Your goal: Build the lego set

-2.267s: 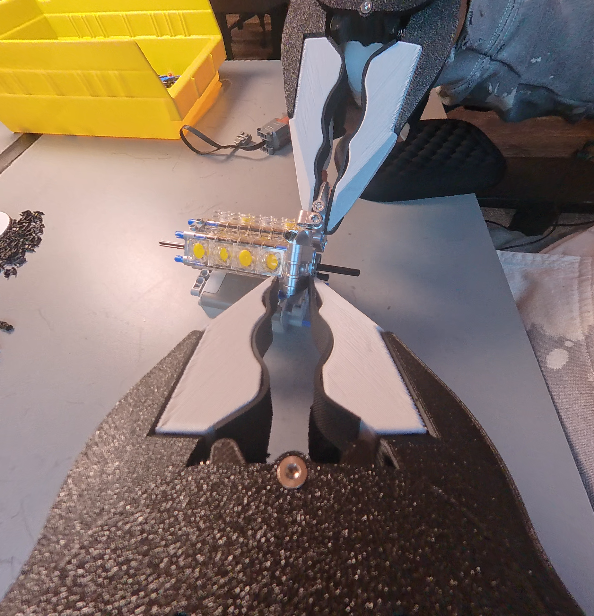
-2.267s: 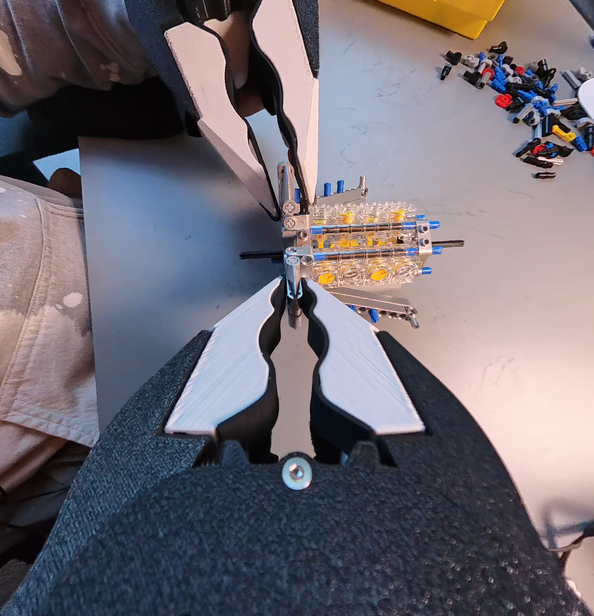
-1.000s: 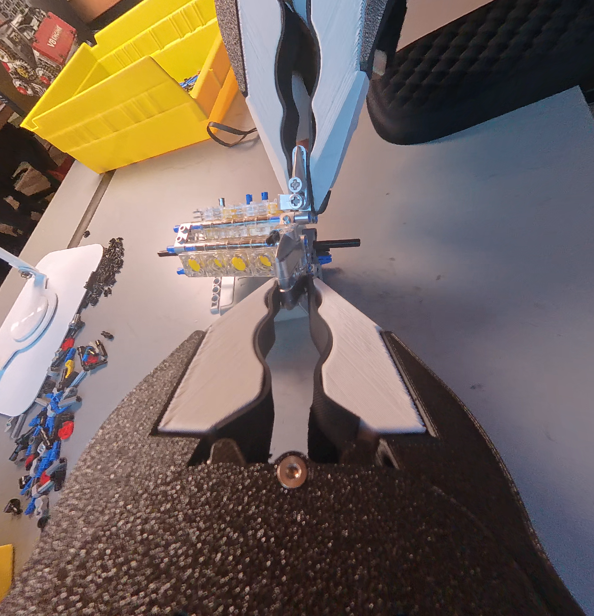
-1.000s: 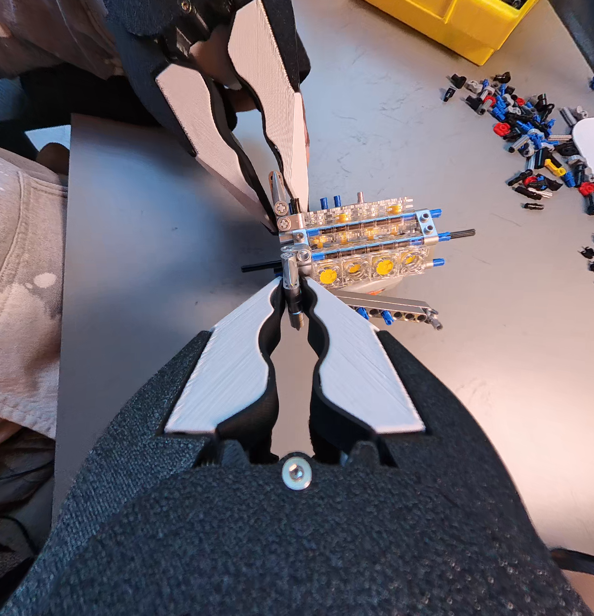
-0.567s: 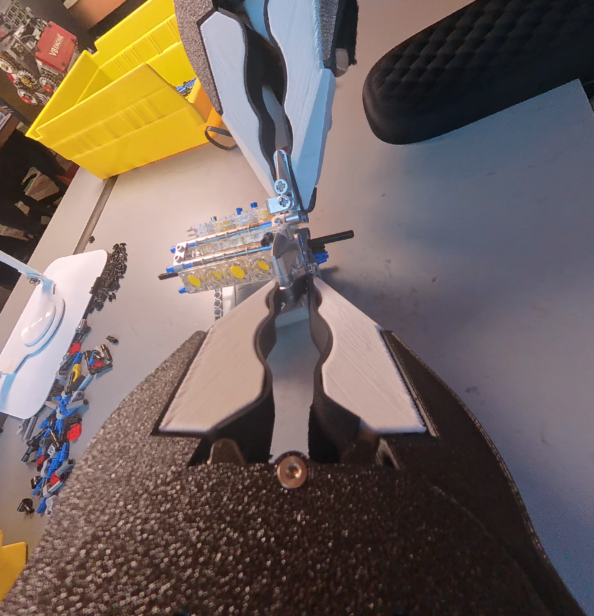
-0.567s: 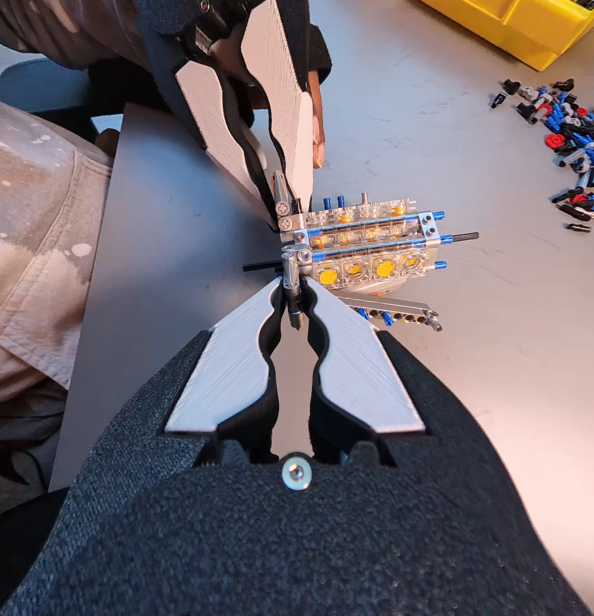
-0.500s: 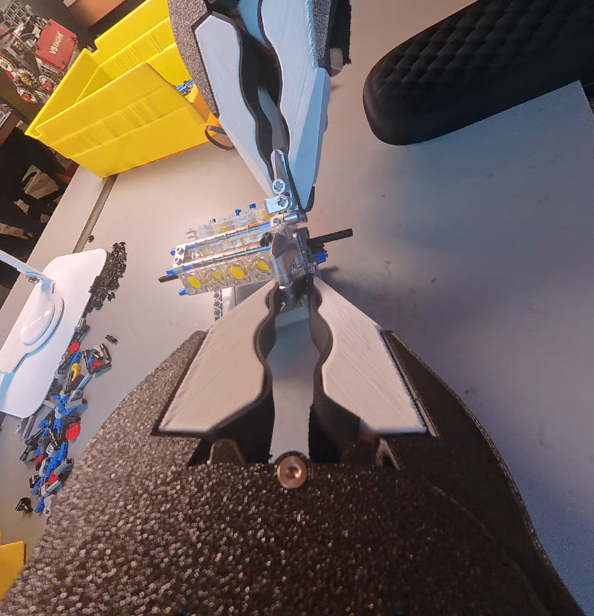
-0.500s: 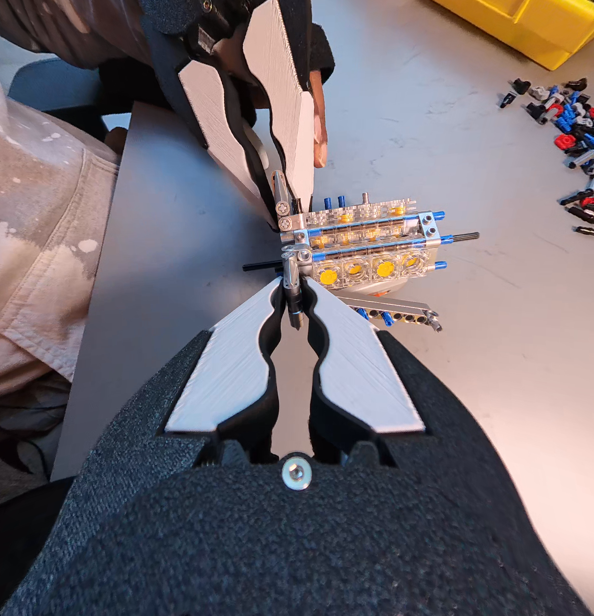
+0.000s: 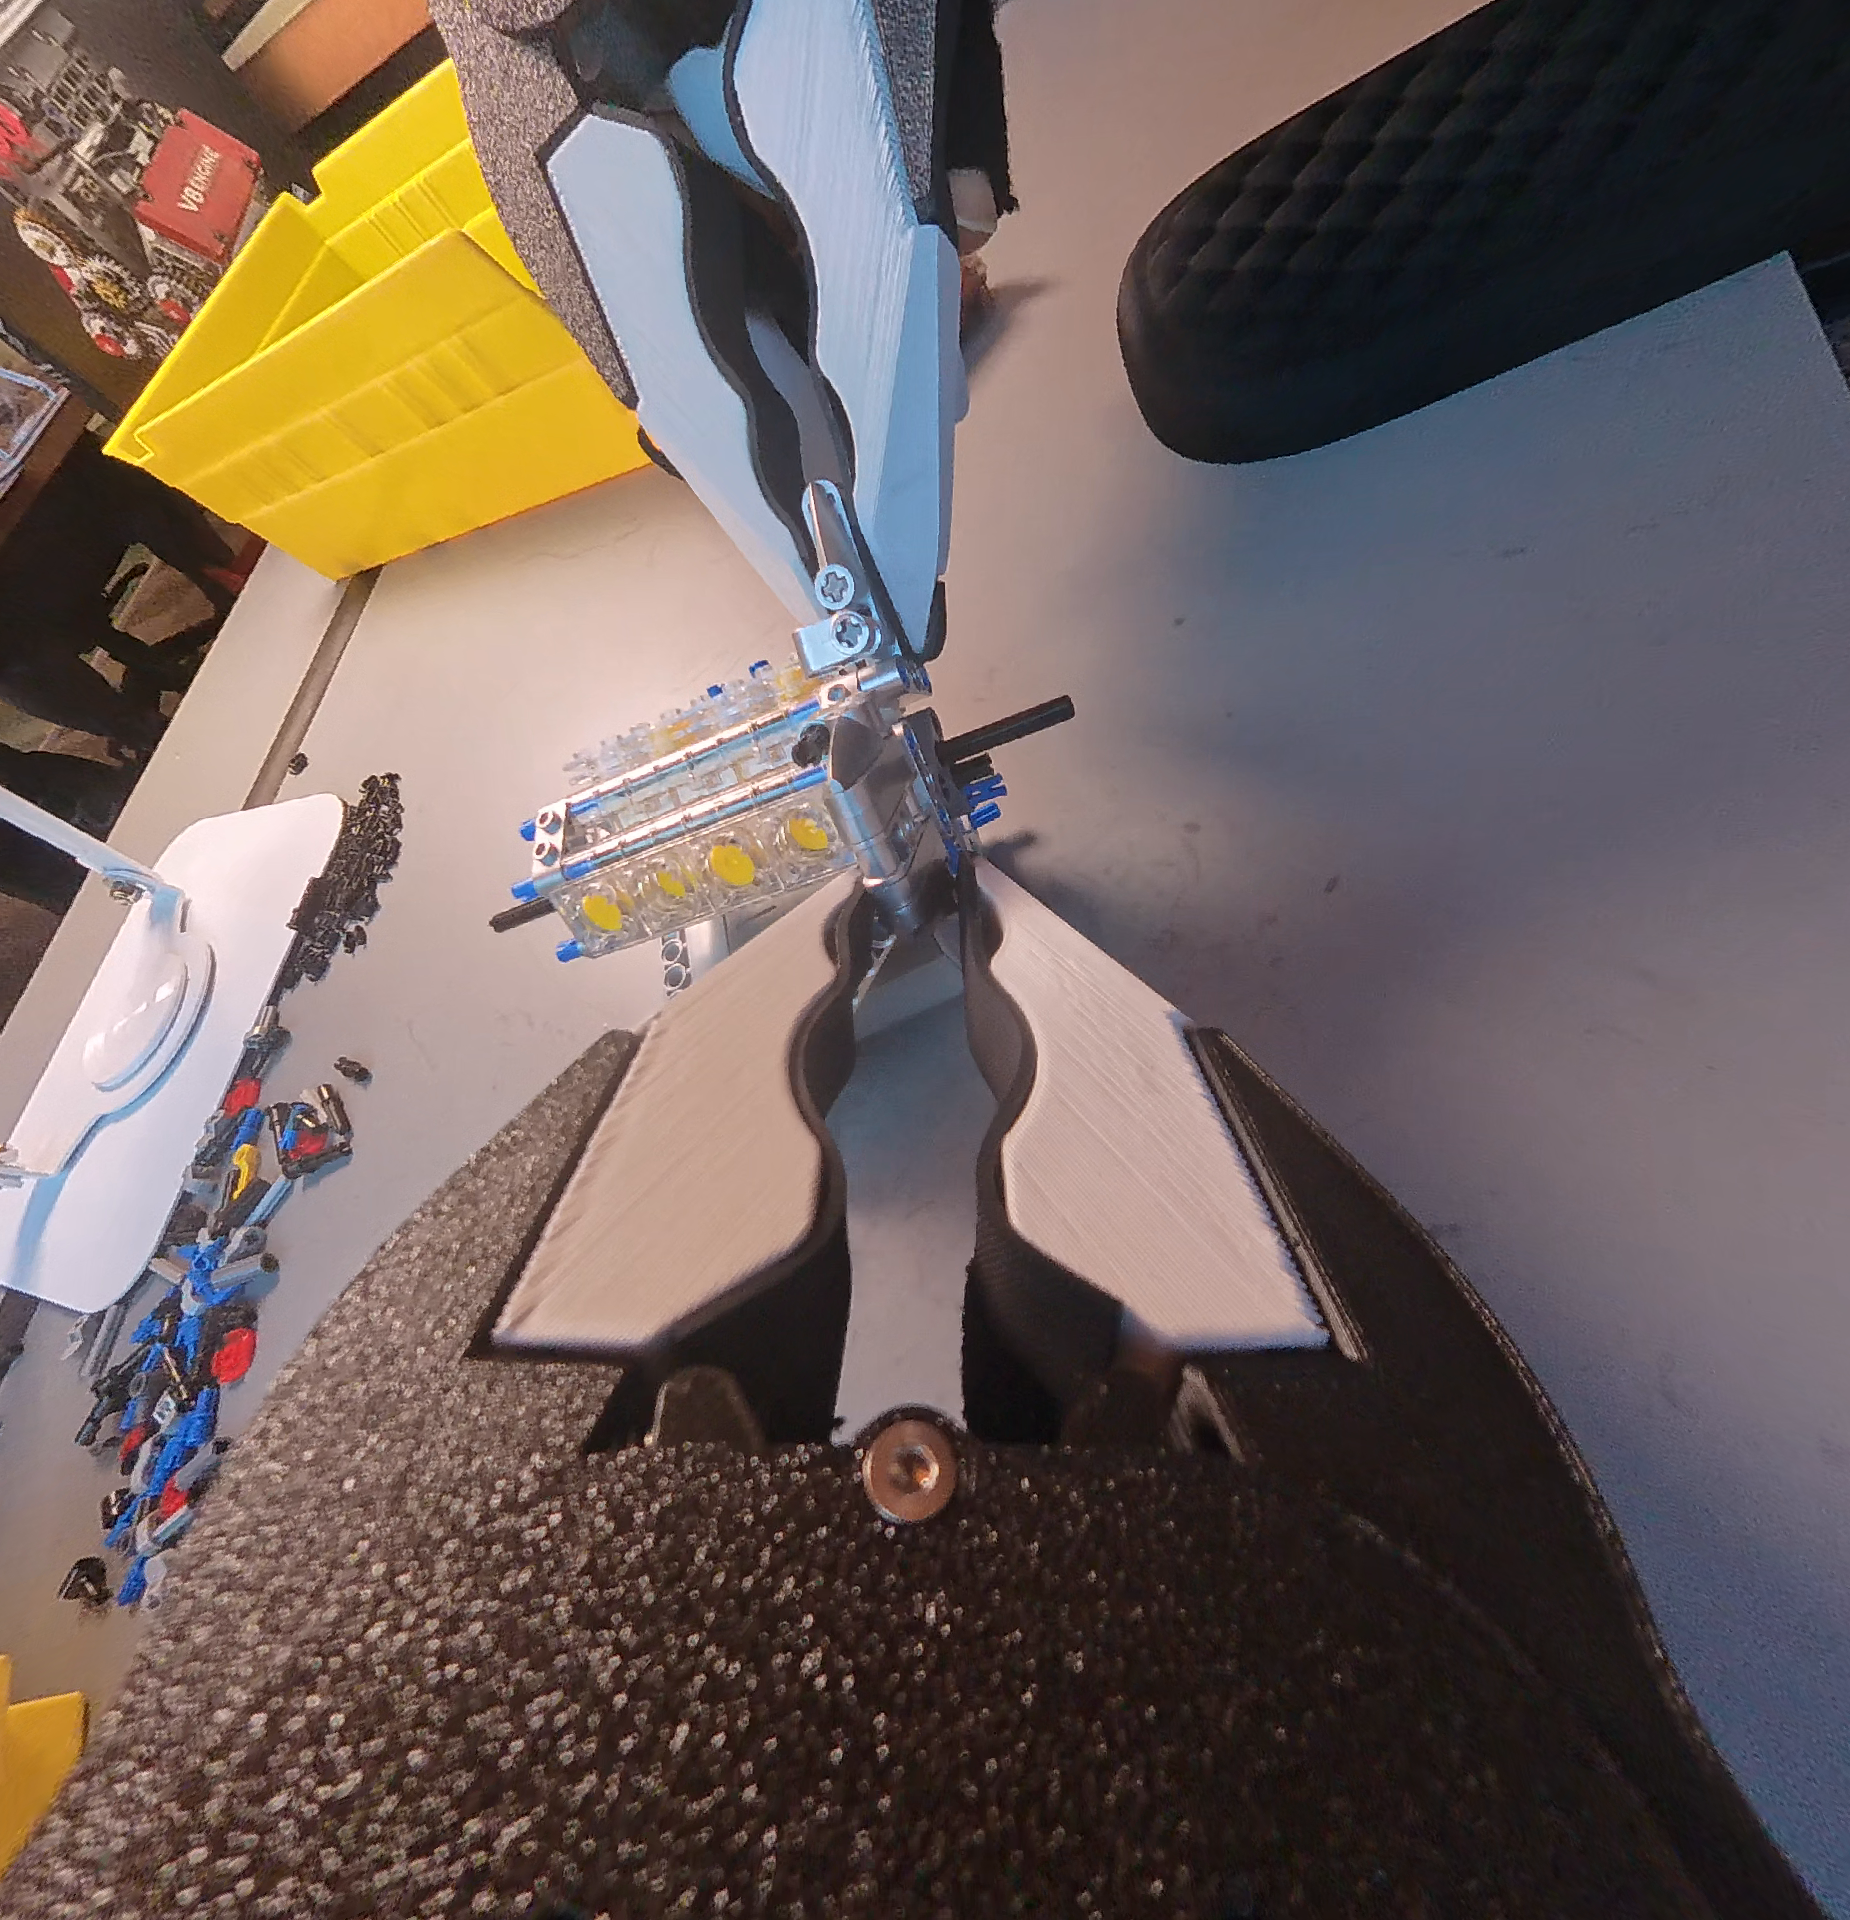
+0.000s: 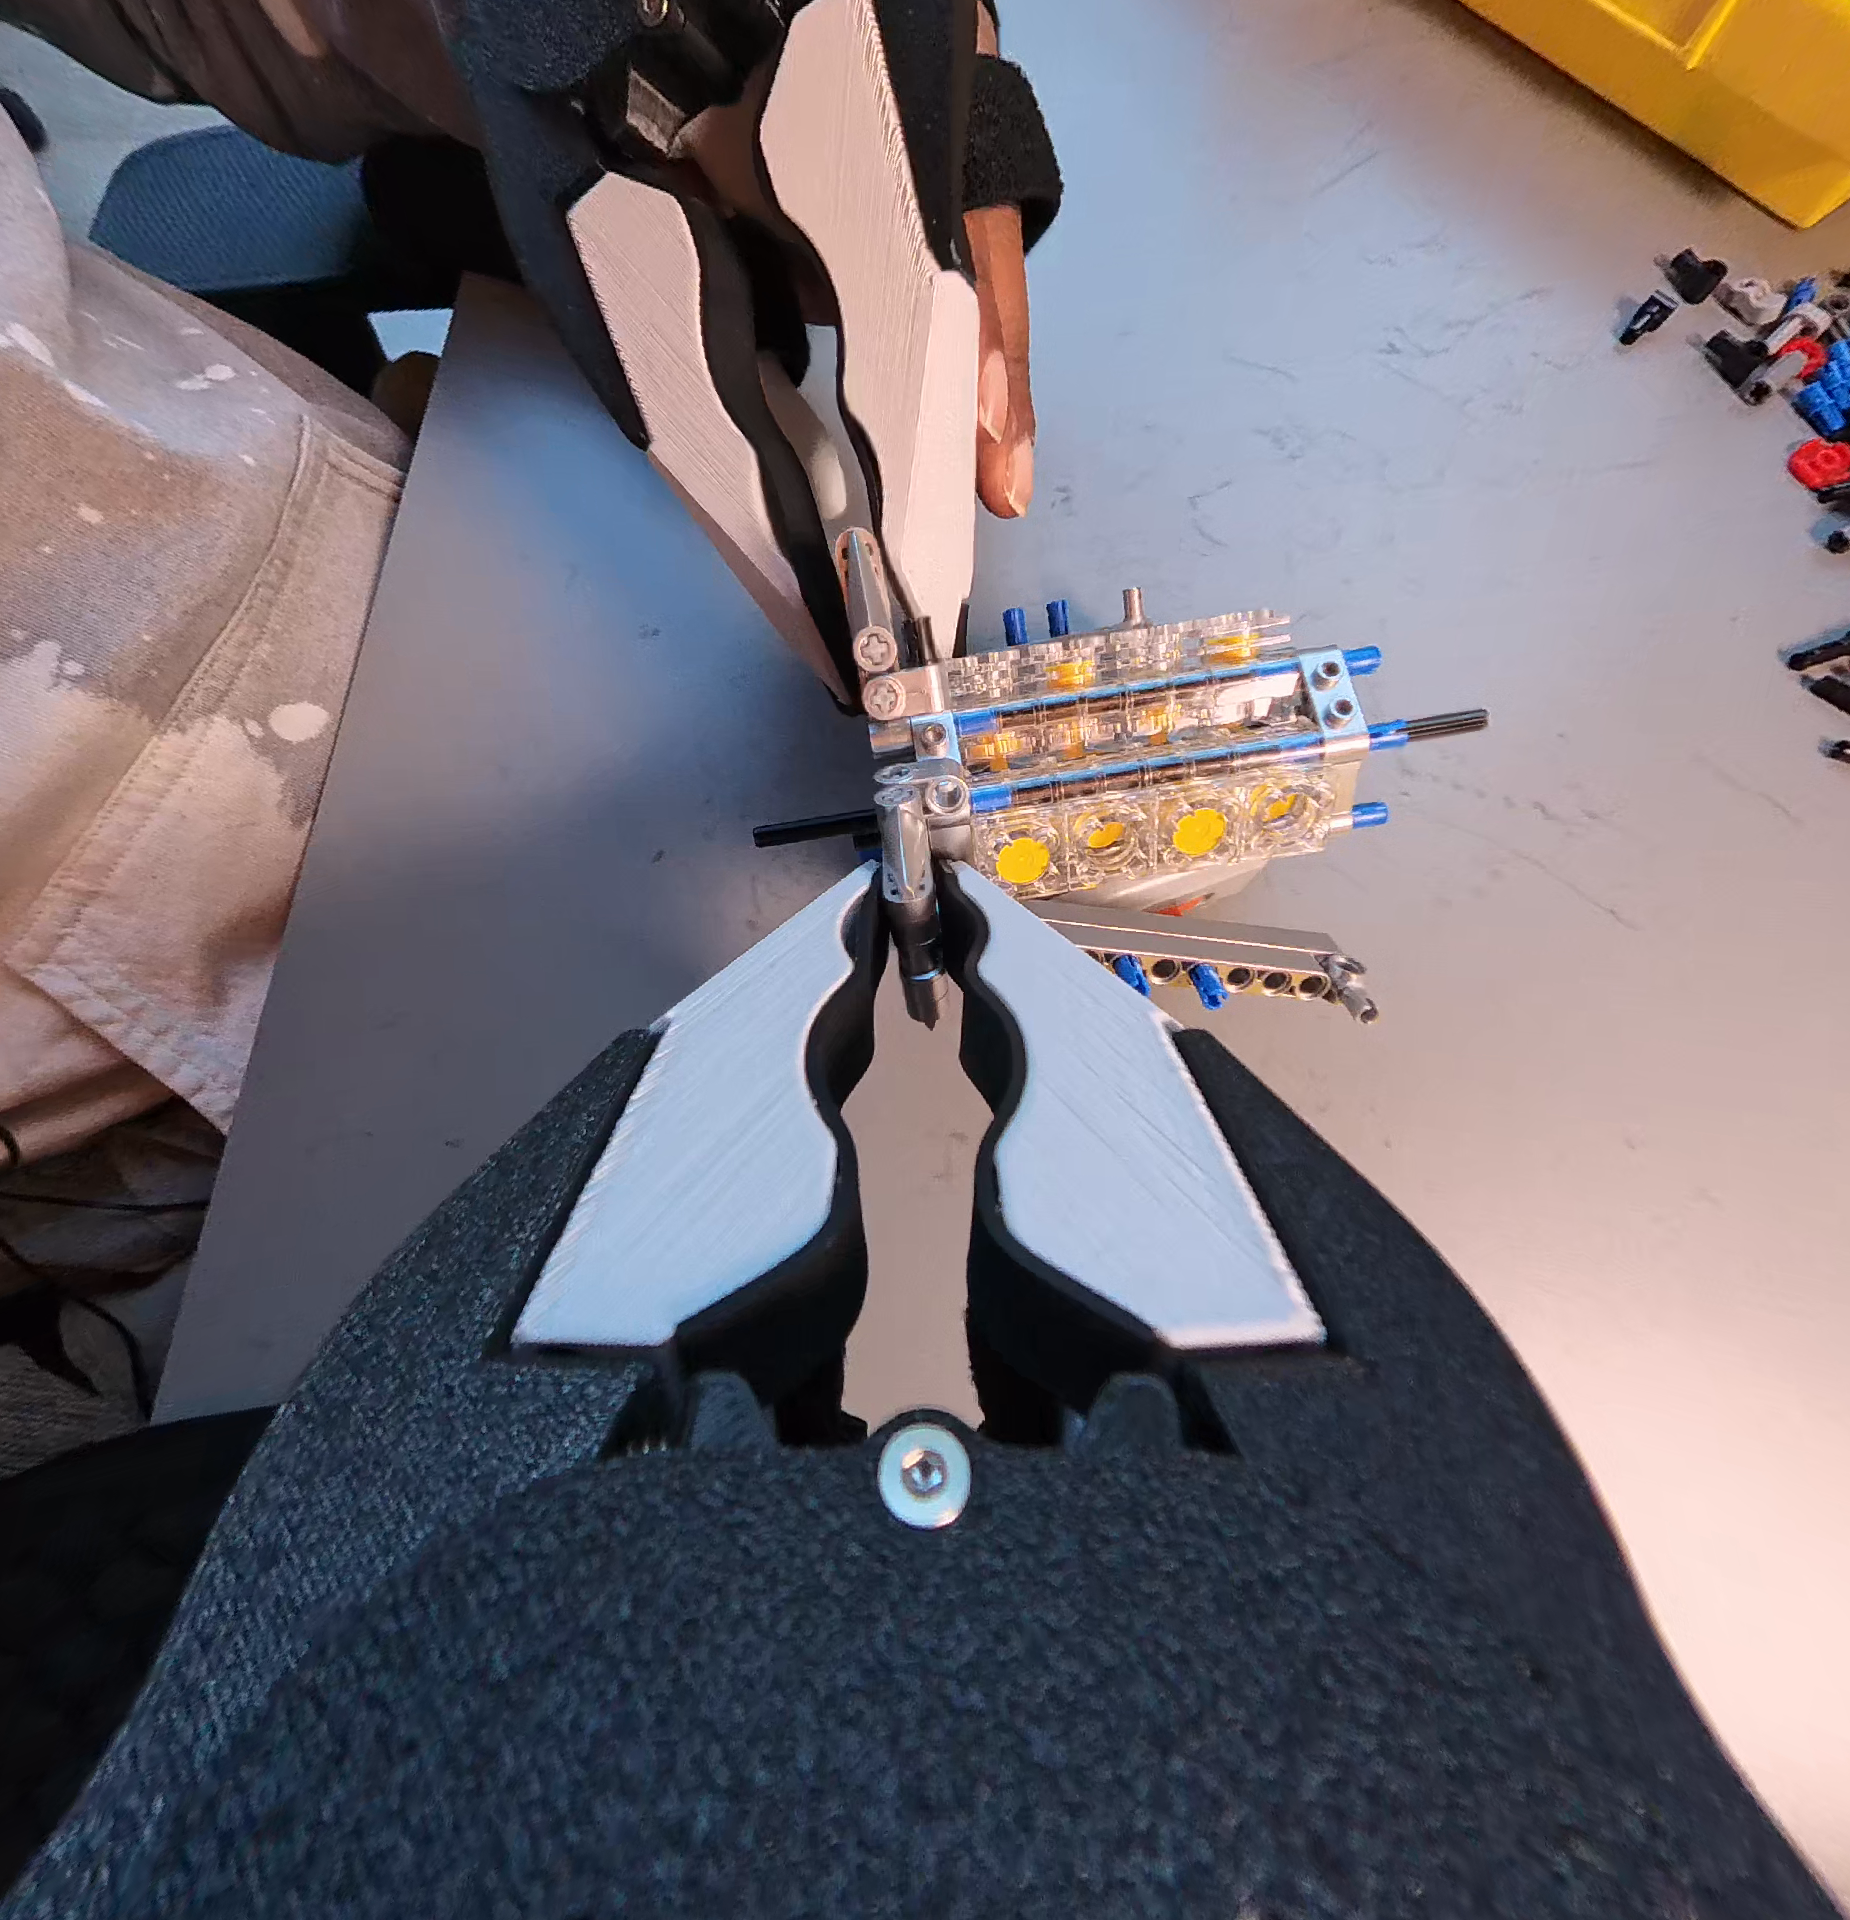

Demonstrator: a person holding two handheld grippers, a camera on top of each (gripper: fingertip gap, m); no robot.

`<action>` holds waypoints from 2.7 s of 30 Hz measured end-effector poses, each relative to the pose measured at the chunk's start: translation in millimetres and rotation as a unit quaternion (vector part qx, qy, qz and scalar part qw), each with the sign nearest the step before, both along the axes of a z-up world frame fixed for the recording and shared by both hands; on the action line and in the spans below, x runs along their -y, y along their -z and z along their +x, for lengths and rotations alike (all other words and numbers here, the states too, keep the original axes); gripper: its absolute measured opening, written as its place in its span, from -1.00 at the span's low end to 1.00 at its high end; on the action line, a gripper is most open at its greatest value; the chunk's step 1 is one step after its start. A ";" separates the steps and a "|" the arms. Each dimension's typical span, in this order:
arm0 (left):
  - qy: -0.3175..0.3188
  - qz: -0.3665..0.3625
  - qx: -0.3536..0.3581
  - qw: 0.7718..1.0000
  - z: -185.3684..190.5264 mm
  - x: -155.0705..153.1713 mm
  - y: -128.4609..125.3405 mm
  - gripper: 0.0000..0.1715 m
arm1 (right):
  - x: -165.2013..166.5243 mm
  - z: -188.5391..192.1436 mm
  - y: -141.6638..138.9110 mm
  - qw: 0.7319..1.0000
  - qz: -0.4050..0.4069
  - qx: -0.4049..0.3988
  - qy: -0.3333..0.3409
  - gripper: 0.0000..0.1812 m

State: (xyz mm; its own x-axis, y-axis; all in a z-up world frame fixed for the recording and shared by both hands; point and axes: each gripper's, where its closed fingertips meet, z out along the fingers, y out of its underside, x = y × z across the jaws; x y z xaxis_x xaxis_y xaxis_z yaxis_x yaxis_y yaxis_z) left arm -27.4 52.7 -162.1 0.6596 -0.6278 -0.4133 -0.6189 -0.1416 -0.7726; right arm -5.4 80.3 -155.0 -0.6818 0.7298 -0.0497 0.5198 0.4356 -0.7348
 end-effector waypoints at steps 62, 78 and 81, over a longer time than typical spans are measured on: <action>0.003 -0.082 0.007 0.997 -45.1 -32.8 29.7 -0.18 | -37.1 32.4 20.7 0.902 -0.084 0.033 0.423 0.14; 0.005 -0.119 0.017 0.993 -32.8 -10.5 43.8 -0.32 | -54.5 6.6 44.0 0.987 0.079 0.032 0.133 -0.42; -0.003 -0.102 0.080 0.992 -39.2 -12.0 23.4 -0.32 | -63.2 -9.0 35.2 0.992 -0.001 0.026 0.120 -0.42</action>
